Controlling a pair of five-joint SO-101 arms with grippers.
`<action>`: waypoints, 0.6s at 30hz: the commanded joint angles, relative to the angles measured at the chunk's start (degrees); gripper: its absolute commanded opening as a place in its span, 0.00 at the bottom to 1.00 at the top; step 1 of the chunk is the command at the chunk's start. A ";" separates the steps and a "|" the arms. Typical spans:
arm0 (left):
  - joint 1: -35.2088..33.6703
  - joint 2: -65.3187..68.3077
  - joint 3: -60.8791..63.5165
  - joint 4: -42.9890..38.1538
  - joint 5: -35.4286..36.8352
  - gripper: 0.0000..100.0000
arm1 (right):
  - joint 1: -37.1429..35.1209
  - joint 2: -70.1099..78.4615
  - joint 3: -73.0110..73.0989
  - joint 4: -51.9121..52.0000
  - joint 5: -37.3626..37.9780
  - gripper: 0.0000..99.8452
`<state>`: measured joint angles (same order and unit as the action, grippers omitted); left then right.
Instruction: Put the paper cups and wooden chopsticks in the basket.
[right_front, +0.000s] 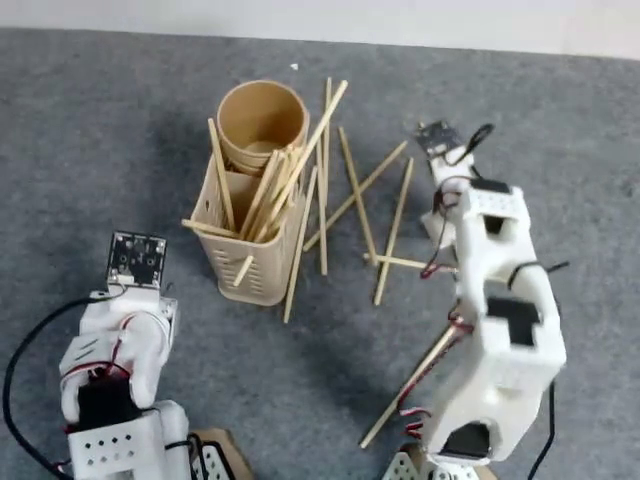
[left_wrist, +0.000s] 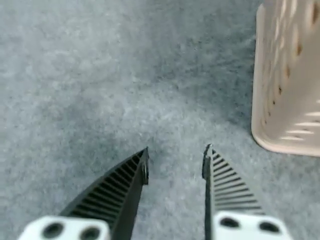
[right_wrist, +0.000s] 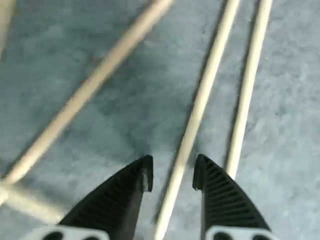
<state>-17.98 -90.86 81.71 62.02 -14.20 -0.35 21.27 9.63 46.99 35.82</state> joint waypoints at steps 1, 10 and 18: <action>-0.84 -1.63 0.22 -1.05 0.44 0.20 | 4.35 8.31 -11.65 -0.48 0.18 0.15; -0.48 -1.63 0.48 -1.14 0.44 0.20 | 7.08 10.24 -19.38 5.85 0.18 0.17; -0.48 -1.54 0.48 -1.05 0.44 0.20 | 7.69 10.07 -19.47 7.34 2.20 0.35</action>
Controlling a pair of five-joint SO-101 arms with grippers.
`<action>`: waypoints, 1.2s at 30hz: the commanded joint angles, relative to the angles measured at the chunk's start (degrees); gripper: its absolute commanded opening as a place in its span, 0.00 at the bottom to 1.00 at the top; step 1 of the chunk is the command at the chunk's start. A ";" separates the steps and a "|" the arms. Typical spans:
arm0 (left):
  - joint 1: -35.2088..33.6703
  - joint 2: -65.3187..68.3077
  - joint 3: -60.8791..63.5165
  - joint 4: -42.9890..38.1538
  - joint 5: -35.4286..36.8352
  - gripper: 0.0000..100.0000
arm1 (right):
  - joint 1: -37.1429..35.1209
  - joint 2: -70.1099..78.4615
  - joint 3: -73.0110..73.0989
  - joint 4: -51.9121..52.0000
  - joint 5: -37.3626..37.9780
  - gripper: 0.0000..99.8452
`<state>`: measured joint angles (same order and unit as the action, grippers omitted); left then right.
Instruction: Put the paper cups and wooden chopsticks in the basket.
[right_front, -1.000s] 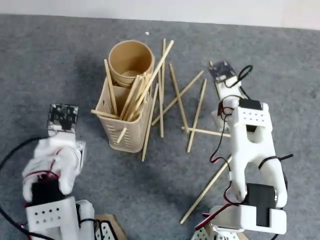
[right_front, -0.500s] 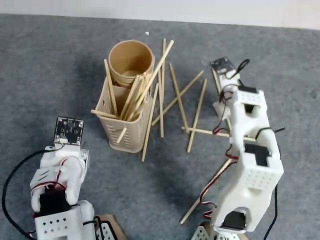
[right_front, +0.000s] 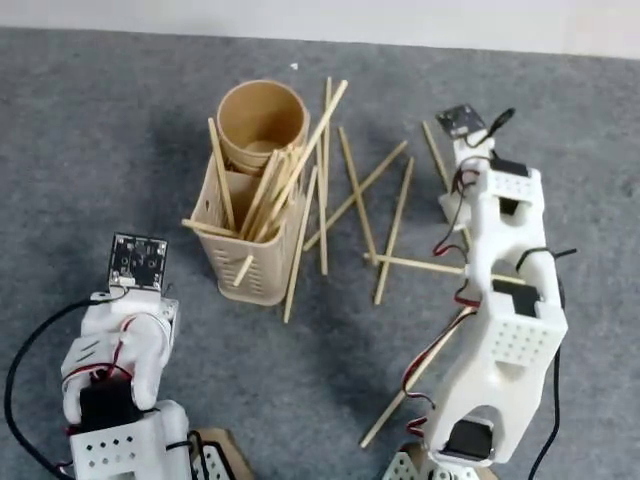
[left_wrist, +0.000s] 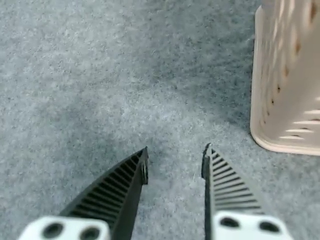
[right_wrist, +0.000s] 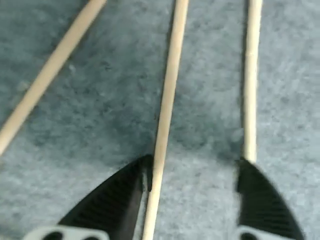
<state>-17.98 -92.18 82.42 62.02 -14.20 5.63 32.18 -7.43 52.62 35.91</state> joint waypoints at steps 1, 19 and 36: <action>-0.48 -0.22 -0.22 -1.05 0.44 0.20 | 1.71 -0.84 -2.51 3.21 2.46 0.35; -0.40 -0.22 -0.22 -0.79 0.44 0.20 | 2.95 8.40 -4.26 0.40 4.84 0.35; -0.40 -0.22 -0.22 -1.14 0.53 0.20 | 2.15 7.60 -22.73 26.15 -1.32 0.01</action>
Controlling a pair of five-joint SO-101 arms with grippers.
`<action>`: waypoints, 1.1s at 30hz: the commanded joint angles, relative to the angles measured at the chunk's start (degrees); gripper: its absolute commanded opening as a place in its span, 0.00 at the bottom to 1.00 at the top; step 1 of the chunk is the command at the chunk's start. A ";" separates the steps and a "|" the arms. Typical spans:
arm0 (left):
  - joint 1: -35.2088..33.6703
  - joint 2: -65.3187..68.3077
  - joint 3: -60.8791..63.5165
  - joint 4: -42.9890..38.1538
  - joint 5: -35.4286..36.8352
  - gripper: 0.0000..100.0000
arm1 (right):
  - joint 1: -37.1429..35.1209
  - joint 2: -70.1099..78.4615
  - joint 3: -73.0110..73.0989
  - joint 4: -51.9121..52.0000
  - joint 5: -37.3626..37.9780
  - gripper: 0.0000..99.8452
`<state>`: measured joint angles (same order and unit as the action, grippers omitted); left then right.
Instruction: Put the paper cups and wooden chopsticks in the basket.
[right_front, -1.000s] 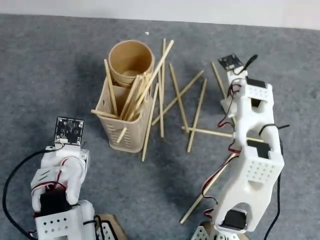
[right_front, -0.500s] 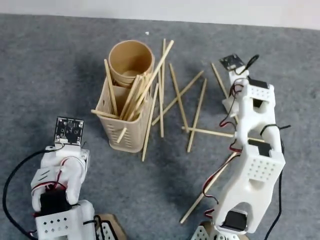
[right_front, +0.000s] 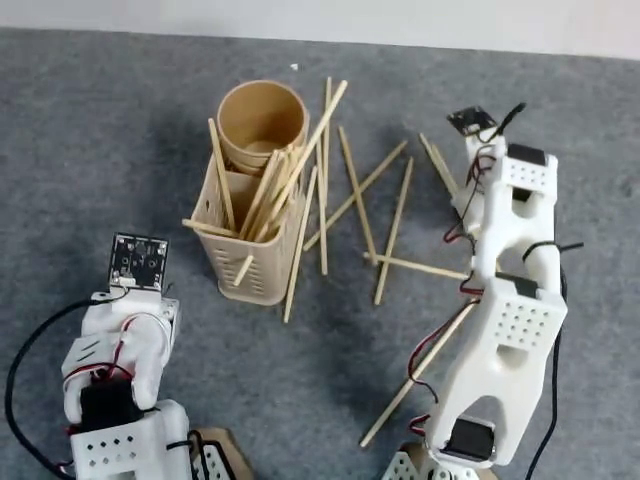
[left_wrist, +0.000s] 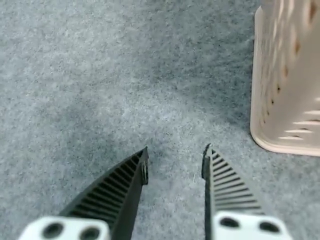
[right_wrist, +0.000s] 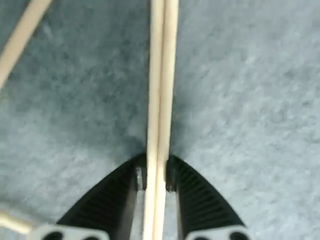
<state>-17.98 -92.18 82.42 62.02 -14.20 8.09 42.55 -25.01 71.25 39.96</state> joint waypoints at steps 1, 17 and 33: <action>-0.40 -0.22 -0.13 -1.14 0.53 0.20 | -0.31 -4.18 -7.25 8.75 -7.91 0.01; -0.40 -0.13 -0.13 -1.14 0.53 0.20 | -20.70 -39.78 -27.03 16.75 -36.84 0.00; -0.40 -0.40 2.33 -3.69 0.62 0.20 | -42.07 -49.54 -26.68 3.56 -42.73 0.00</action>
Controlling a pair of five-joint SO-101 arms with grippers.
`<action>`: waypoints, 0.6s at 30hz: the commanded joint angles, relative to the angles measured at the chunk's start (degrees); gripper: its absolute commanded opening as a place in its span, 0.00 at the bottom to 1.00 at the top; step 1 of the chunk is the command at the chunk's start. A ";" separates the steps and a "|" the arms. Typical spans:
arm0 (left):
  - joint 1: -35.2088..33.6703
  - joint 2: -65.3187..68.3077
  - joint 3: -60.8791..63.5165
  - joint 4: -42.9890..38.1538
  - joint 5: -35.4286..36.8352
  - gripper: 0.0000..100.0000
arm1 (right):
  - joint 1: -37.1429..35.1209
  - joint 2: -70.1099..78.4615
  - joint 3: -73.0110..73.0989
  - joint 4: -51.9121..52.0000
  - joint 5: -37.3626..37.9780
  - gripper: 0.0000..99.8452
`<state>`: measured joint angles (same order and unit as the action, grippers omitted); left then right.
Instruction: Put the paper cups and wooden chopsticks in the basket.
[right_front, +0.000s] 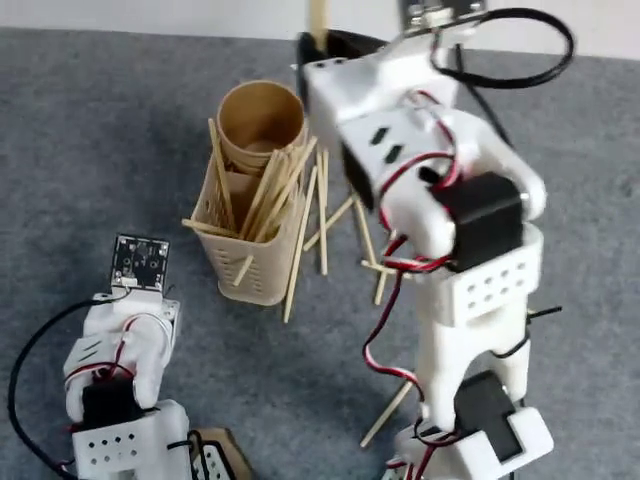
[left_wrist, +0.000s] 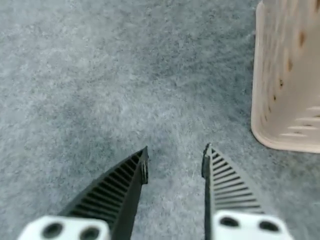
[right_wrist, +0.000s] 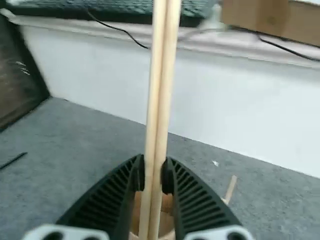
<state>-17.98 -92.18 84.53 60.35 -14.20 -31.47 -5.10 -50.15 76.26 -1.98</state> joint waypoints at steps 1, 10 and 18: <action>-0.40 -0.40 0.31 -2.20 0.62 0.20 | -2.42 -1.89 -1.63 0.48 -0.53 0.00; 2.59 -0.13 0.57 -2.02 0.53 0.20 | -0.75 -4.44 -5.58 25.10 0.97 0.00; 2.68 0.04 0.57 -2.02 0.44 0.20 | 3.38 -20.35 13.85 25.01 2.90 0.00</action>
<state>-16.40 -92.18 85.49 59.21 -14.20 -29.98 -16.70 -49.27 100.35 -1.19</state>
